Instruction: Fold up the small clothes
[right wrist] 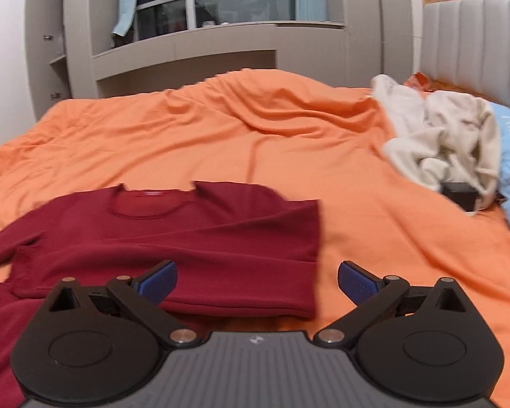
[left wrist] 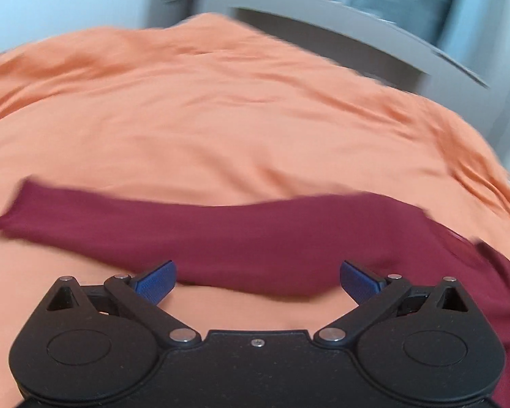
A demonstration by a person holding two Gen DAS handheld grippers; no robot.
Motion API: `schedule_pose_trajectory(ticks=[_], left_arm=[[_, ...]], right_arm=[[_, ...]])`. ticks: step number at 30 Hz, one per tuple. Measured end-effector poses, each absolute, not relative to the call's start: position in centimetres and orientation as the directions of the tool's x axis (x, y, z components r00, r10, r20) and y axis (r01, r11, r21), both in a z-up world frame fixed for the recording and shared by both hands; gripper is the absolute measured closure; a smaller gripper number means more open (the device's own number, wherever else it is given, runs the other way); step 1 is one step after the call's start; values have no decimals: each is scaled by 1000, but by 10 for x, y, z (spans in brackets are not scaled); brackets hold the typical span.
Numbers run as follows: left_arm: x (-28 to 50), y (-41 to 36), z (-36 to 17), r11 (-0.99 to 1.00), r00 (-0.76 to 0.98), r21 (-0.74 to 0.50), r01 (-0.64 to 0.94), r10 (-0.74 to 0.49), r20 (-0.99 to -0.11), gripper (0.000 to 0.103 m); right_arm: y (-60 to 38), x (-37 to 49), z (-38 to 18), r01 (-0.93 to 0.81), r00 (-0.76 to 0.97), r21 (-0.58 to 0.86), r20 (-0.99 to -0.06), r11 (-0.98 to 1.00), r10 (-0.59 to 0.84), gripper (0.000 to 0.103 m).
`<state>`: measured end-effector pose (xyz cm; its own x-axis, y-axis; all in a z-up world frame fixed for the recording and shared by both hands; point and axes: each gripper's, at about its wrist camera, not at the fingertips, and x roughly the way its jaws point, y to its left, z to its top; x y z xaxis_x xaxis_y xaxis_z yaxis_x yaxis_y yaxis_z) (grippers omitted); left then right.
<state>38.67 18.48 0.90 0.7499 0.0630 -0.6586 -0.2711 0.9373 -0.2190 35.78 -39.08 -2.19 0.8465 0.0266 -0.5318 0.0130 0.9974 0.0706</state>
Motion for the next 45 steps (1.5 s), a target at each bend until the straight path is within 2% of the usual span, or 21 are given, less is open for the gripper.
schedule_pose_trajectory(ticks=[3,8,14,16,19,21,22,24,25,26,32,35,41,45], left_arm=[[384,229,3,883,723,-249,-398,134,-678,1],[376,279,-2,772,766,-450,-449,73,-638,1],[379,297,-9,690,763,-472,-549,183,-620,1],[377,302,-9,656,751,-471,-589,229,-619,6],[380,303,-8,632,730,-449,-632,289,-619,17],[383,303,-8,610,721,-448,-654,321,-614,36],[379,304,-8,600,722,-456,-657,327,-610,41],[375,305,-8,580,734,-486,-654,332,-592,72],[373,306,-8,573,744,-502,-648,334,-579,81],[372,306,-7,573,753,-510,-641,340,-564,97],[376,280,17,654,815,-499,-569,366,-449,100],[384,249,35,717,859,-487,-498,334,-387,100],[404,151,82,895,950,-371,-250,153,-272,99],[409,73,101,959,971,-276,-59,-10,-239,99]], right_arm=[[-373,359,-25,-25,850,52,-525,998,49,0],[-350,360,-31,-69,845,20,-531,997,69,0],[-341,361,-40,-87,838,-1,-541,996,73,0],[-344,360,-41,-83,836,11,-543,996,76,0],[-346,360,-43,-80,831,28,-550,996,82,0],[-350,360,-44,-77,829,39,-552,996,85,0],[-351,360,-44,-75,829,45,-553,996,87,0],[-353,361,-44,-74,827,55,-554,996,92,0],[-354,361,-44,-73,827,60,-554,996,94,0],[-355,360,-44,-73,828,63,-553,995,96,0],[-356,359,-43,-73,829,71,-550,995,100,0],[-358,358,-42,-68,831,77,-547,995,99,0],[-367,357,-38,-45,841,89,-535,995,86,0],[-377,357,-35,-18,845,101,-530,995,69,0]])
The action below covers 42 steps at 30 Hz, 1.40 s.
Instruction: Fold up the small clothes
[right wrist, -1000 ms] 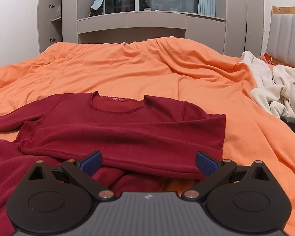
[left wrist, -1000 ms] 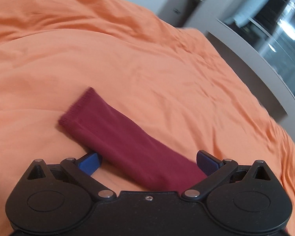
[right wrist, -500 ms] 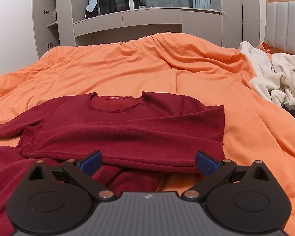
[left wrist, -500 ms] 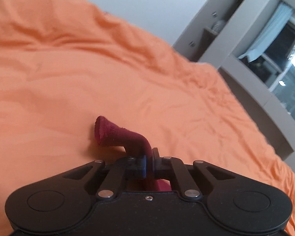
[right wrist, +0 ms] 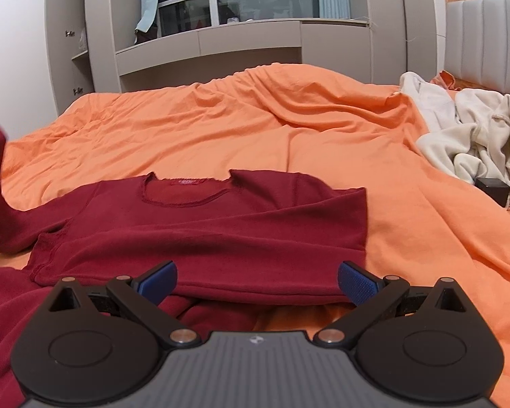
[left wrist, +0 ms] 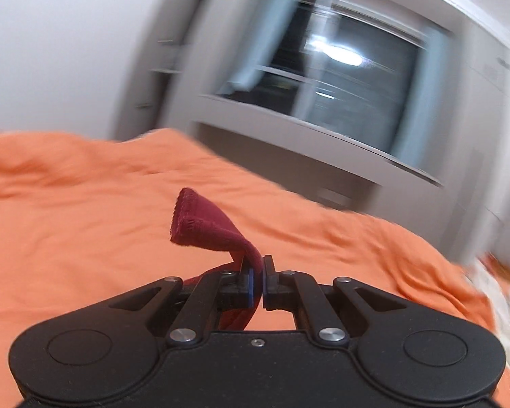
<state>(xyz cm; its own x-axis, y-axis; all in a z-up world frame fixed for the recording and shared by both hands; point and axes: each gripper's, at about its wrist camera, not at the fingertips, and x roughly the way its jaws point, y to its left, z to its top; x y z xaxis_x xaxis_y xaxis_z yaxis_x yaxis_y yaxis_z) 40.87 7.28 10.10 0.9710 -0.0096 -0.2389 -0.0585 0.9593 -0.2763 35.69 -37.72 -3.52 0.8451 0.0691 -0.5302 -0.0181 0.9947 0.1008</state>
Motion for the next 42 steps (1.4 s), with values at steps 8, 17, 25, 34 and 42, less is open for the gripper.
schedule_pose_trajectory(ticks=[8,17,25,34,42], left_arm=[[406,-82,73,957,896,-110,269,-291,-336,99],[408,-146,-14,874,725,3,486,-400,-561,94],[406,-136,-13,825,637,-68,561,-483,-600,58],[399,-71,10,898,706,-161,409,-424,-567,1],[413,38,8,985,769,-134,107,-167,-618,1]], right_arm=[[-418,362,-33,90,832,228,-552,969,52,0],[-453,373,-42,196,820,347,-571,917,41,0],[-445,382,-43,162,817,391,-568,906,99,0],[-398,395,-41,-14,819,432,-513,902,259,8],[-344,414,-48,-123,777,343,-550,931,306,38]])
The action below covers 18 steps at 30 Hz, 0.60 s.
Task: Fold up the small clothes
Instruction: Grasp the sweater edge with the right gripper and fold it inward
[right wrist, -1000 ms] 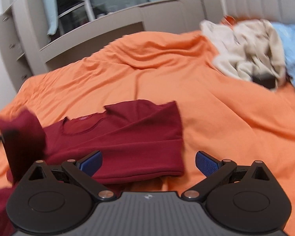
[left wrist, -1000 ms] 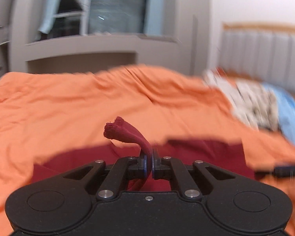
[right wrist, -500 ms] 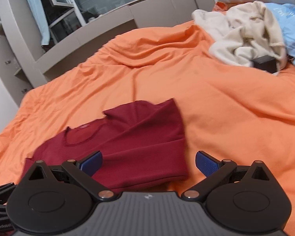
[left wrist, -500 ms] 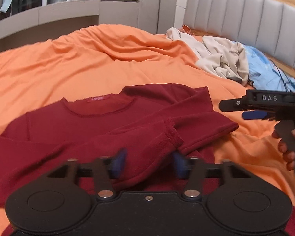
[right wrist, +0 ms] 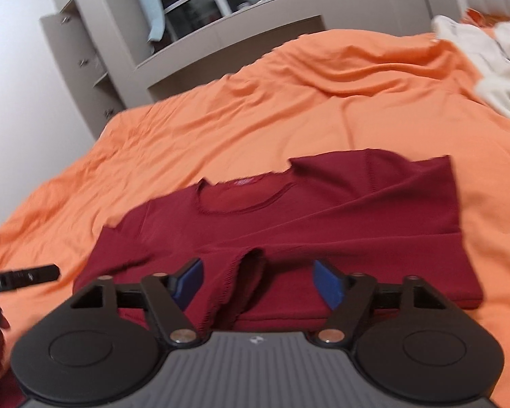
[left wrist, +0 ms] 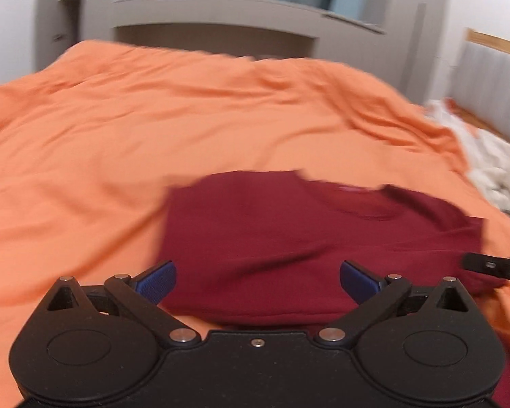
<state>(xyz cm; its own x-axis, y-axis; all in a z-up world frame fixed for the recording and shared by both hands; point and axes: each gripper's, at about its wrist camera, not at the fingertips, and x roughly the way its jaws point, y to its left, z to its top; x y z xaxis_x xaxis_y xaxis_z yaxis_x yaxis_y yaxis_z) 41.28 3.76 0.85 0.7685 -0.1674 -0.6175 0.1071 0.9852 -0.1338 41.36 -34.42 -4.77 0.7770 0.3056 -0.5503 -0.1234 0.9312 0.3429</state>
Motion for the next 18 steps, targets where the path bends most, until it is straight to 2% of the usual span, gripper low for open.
schedule_pose_trajectory(ticks=[2,3,5,10,18], left_arm=[[415,67,0,991,762,-128,34,-109,-638,1],[416,82,-3,991,757,-135,-4,-85,-648,1],[416,109,-10,985,744,-154,-76,-47,-666,1],[414,133,-14,987,735,-116,-112,4,-678,1],[425,62,-35,974,712,179,137,29,-701,2]], right_arm=[[-335,417,-53,-131,765,324,-568,937,303,61],[-330,419,-55,-139,762,316,-572,939,305,79],[-325,419,-57,-146,773,298,-561,943,297,92],[-333,418,-37,-154,832,328,-466,932,302,95],[-354,423,-13,-143,872,370,-391,918,293,95]])
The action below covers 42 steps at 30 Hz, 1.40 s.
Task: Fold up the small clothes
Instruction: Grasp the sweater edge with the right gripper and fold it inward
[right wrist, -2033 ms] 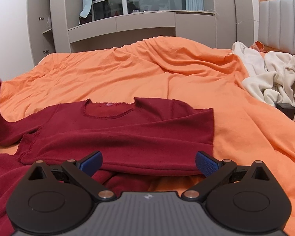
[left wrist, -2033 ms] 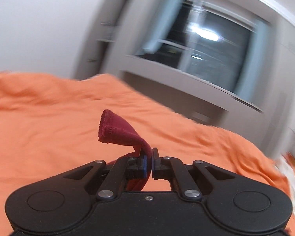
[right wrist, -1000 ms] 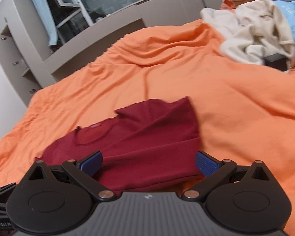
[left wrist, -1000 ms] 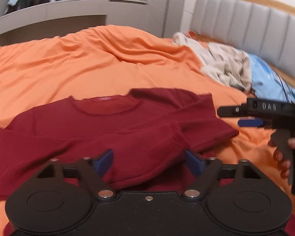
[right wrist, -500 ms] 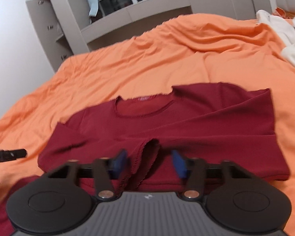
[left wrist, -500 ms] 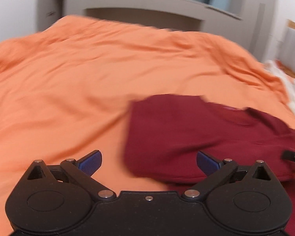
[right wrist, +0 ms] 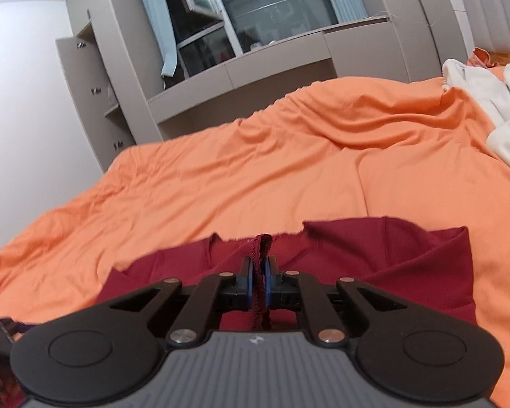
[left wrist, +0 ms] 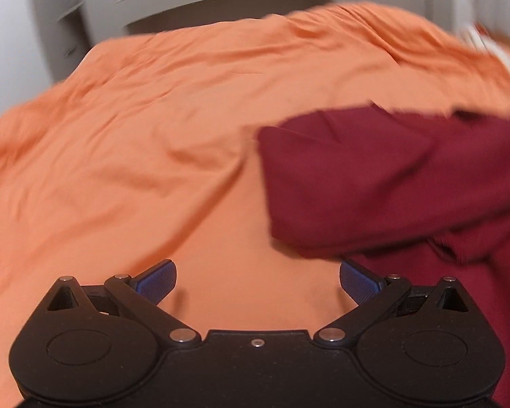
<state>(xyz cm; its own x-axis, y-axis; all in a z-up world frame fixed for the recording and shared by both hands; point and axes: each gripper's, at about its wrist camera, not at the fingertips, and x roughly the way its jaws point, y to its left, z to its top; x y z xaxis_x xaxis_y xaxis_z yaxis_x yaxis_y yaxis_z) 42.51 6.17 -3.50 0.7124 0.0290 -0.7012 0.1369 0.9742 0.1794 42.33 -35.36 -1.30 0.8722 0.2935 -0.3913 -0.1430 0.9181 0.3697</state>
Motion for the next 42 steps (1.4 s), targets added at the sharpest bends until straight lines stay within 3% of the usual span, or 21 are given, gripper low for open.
schedule_pose_trajectory(ticks=[4,9,11,17,20,22,25,27,31,34,35,37,38,39,42], left_arm=[[431,41,-43,949,722,262,174,57,-689,5],[444,46,-39,967,749,226,122,60,-660,16],[448,49,-38,975,748,191,114,43,-662,21],[449,60,-39,984,710,169,57,79,-699,21],[447,73,-37,993,683,112,27,63,-727,21],[442,81,-30,998,686,46,36,9,-728,15],[433,94,-19,994,717,-108,29,-95,-690,2],[434,100,-16,980,731,-201,13,-146,-667,1],[454,100,-28,967,723,-249,-47,-139,-676,5],[471,100,-43,955,689,-279,-96,-138,-711,21],[474,101,-47,948,684,-300,-106,-150,-714,30],[477,102,-49,934,684,-342,-100,-185,-705,59],[479,101,-50,927,683,-366,-85,-213,-699,80],[480,100,-50,927,686,-366,-82,-214,-696,87],[476,99,-46,934,717,-346,-86,-183,-672,94]], right_arm=[[-357,424,-10,-151,874,378,-381,913,302,96],[-365,425,-12,-126,876,389,-388,912,287,96],[-368,428,-16,-109,870,387,-408,916,276,98],[-364,435,-39,-75,813,360,-518,930,266,96],[-358,432,-47,-75,794,333,-550,940,259,85],[-354,431,-49,-80,791,321,-556,944,256,58],[-345,430,-52,-95,786,292,-564,952,252,40],[-339,429,-56,-108,779,259,-578,960,243,34],[-327,425,-65,-112,775,181,-600,977,200,21],[-325,422,-67,-108,778,162,-600,981,185,14],[-326,421,-67,-106,779,160,-600,981,182,12],[-326,421,-68,-106,778,157,-602,982,180,9],[-326,421,-69,-106,776,156,-604,982,180,9],[-327,421,-70,-106,774,156,-607,982,180,8],[-327,421,-71,-110,771,153,-611,982,181,6]])
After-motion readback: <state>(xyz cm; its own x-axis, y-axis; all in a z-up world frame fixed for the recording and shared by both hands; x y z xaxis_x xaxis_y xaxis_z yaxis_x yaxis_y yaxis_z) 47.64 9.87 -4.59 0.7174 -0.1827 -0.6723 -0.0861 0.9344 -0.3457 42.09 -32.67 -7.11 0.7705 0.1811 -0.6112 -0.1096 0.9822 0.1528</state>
